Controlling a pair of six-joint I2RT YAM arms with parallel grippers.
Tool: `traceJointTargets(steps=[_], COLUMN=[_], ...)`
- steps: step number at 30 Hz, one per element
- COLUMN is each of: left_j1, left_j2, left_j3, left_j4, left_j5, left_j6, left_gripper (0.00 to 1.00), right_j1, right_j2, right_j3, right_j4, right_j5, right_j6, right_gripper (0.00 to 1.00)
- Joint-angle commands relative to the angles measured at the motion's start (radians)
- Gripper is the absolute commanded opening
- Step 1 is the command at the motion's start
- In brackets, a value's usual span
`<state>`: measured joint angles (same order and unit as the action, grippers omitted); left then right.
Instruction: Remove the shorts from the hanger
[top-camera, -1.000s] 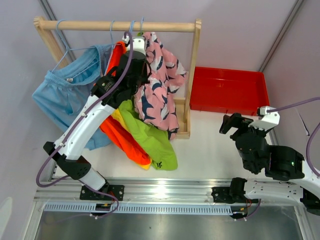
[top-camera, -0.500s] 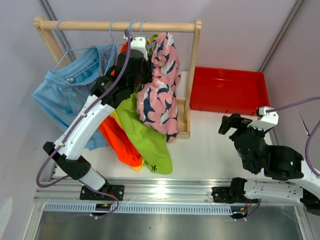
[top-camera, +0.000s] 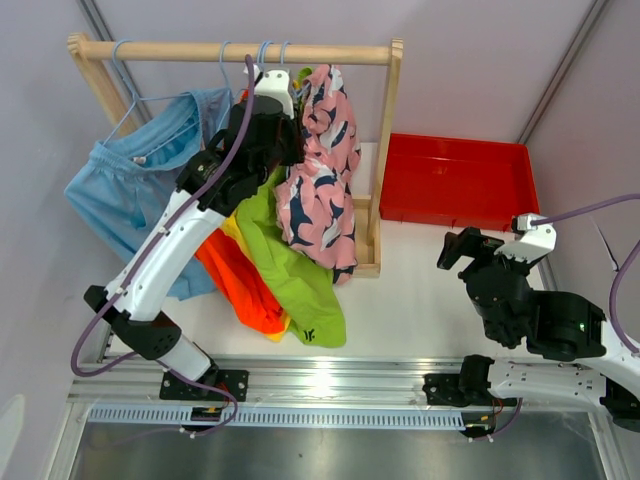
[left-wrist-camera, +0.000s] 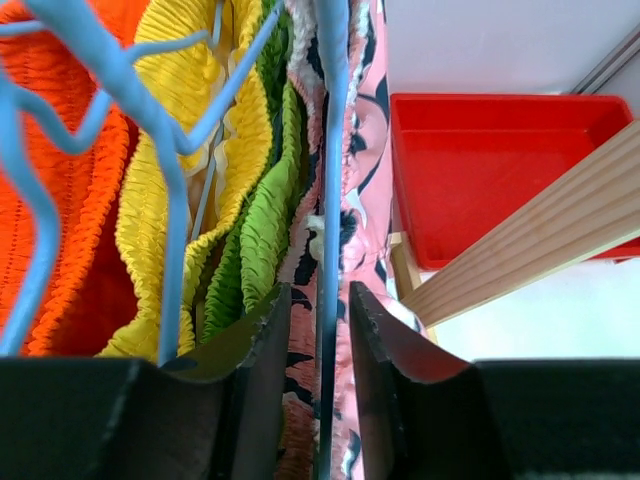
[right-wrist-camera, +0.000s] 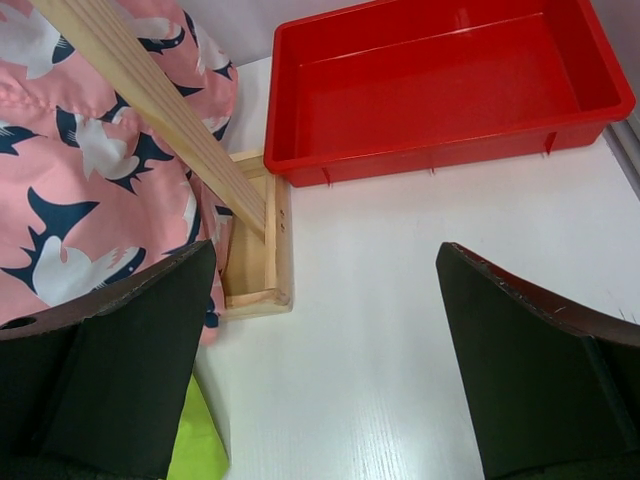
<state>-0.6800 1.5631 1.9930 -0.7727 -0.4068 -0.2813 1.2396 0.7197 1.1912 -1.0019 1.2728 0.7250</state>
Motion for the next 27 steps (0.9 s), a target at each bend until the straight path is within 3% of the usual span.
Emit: traceJointTargets(steps=[1,5,18,25,27], left_j1=[0.010,0.010,0.010,0.010,0.010], left_j2=[-0.058,-0.075,-0.066,-0.048,-0.038], left_j3=[0.069,0.072,0.015,-0.006,-0.008], left_j4=[0.012,0.013,0.016,0.021,0.016], left_j5=[0.019,0.025,0.014,0.019,0.017], left_j6=[-0.009,-0.010,-0.007,-0.013,-0.015], left_gripper=[0.39,0.45,0.39,0.30,0.21], right_j1=[-0.006,-0.008,-0.015,-0.019,-0.020], right_j2=[0.000,0.004,0.000,-0.003,-0.006], right_j3=[-0.002,-0.005,-0.008,-0.013,-0.015], right_j4=[0.006,0.009,-0.003,-0.014,-0.014], right_j5=[0.020,0.016,0.010,0.010,0.010], right_j6=[0.033,0.034,0.045,0.054,0.056], right_gripper=[1.00,0.99,0.99,0.99,1.00])
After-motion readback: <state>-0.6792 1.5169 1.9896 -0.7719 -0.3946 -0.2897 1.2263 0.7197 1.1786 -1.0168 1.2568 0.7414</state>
